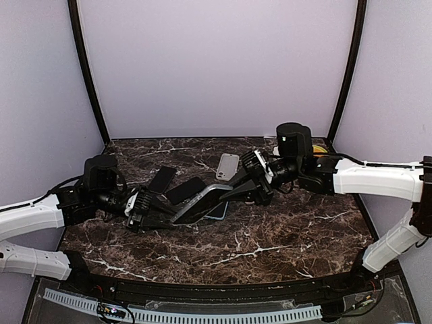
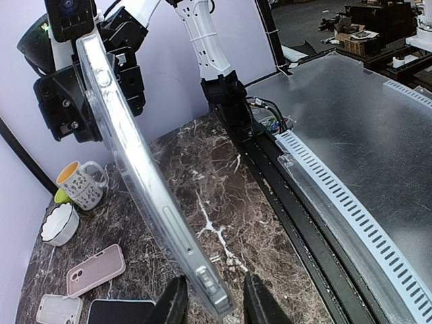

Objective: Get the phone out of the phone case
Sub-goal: Remove the top left corner of the phone case.

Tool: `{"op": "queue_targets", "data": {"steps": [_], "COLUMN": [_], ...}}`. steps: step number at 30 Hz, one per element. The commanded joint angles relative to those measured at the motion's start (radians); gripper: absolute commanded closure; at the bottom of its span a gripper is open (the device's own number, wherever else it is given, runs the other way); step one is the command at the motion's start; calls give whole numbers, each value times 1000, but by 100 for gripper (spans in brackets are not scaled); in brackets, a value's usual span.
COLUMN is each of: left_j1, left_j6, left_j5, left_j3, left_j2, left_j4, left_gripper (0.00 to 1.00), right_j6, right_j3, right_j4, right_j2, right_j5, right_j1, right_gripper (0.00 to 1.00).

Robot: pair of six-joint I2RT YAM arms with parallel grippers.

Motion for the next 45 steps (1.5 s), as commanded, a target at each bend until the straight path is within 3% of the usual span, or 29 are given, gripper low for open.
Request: {"op": "queue_targets", "data": {"steps": [1,14,45], "left_j1": [-10,-19,-77], "left_j6": [12,22,67], "left_j5": [30,51,119], "left_j3": [-1,4,31], "left_j2": [3,9,48], "left_j4": [-1,-19,-110], "left_gripper": [71,79,82], "right_j6": [-13,-45,-208], "right_j3": [21,17,35], "right_j4": [88,89,-60], "right_j2": [-7,-17,-23], "right_j5": [-6,-2,67], "right_j1": [16,43,207], "right_gripper": [100,100,100]}}
